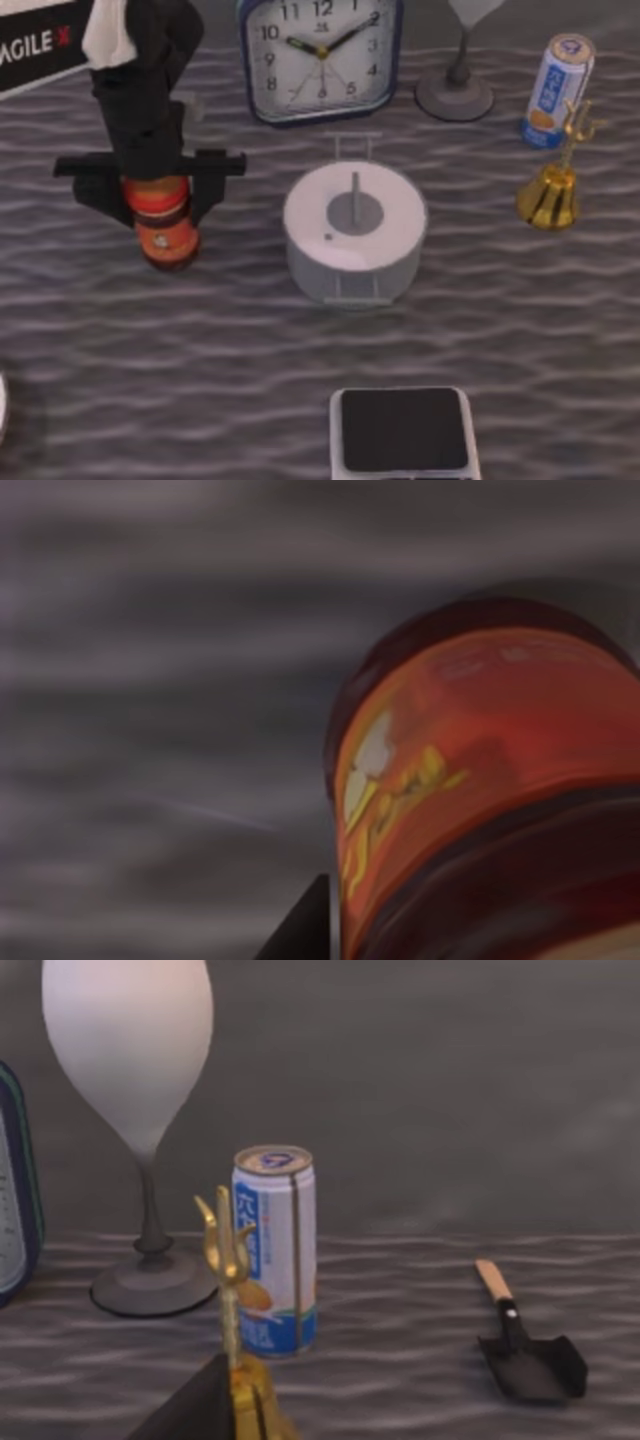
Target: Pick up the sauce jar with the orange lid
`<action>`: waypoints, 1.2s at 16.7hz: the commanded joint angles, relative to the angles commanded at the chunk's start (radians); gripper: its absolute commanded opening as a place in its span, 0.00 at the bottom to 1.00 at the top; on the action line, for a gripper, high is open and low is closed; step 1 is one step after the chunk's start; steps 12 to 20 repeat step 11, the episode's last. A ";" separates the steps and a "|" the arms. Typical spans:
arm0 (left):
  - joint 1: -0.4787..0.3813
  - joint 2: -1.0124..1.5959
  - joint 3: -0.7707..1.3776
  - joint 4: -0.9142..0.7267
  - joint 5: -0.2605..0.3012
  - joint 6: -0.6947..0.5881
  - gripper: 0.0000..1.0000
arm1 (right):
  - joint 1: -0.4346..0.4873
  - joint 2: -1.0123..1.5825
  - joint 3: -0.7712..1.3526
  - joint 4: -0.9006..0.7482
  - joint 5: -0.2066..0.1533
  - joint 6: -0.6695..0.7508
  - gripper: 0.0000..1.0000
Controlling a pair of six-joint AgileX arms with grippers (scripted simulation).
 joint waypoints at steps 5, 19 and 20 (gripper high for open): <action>0.000 0.000 0.000 0.000 0.000 0.000 0.98 | 0.000 0.000 0.000 0.000 0.000 0.000 1.00; 0.000 0.000 0.000 0.000 0.000 0.000 1.00 | 0.000 0.000 0.000 0.000 0.000 0.000 1.00; 0.000 0.000 0.000 0.000 0.000 0.000 1.00 | 0.000 0.000 0.000 0.000 0.000 0.000 1.00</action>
